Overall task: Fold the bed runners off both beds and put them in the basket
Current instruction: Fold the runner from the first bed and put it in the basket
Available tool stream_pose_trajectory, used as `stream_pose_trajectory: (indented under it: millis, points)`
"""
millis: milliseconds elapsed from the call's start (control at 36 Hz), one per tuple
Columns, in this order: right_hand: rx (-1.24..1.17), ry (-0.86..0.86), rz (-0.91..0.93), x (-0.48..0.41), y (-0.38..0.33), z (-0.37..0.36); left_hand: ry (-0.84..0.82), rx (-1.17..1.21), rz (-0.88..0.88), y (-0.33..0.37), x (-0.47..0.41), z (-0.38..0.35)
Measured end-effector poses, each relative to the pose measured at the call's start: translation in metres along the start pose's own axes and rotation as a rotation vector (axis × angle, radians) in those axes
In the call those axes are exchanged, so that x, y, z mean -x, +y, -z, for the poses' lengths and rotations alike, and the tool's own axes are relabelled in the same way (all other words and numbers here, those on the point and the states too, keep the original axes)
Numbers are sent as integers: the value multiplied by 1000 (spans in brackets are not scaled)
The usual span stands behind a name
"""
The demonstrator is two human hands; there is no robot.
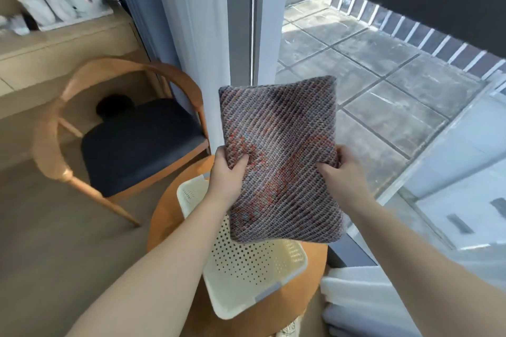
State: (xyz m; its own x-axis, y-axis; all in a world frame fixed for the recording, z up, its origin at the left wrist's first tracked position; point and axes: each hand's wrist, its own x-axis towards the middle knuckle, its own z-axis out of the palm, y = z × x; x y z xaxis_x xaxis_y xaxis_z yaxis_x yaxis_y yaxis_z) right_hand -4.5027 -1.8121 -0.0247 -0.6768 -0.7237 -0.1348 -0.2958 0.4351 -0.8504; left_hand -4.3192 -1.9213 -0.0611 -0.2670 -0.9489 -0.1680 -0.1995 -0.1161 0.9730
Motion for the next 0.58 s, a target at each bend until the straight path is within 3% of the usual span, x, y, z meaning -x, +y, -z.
stream_pose_trajectory:
  millis: [250, 389, 583]
  points:
    - [139, -243, -82, 12, 68, -113, 221, -93, 334, -130, 27, 33]
    - [256, -353, -116, 17, 99, -153, 236, -182, 507, -177, 40, 35]
    - [485, -400, -121, 1, 114, -182, 251, -381, 530, -185, 41, 34]
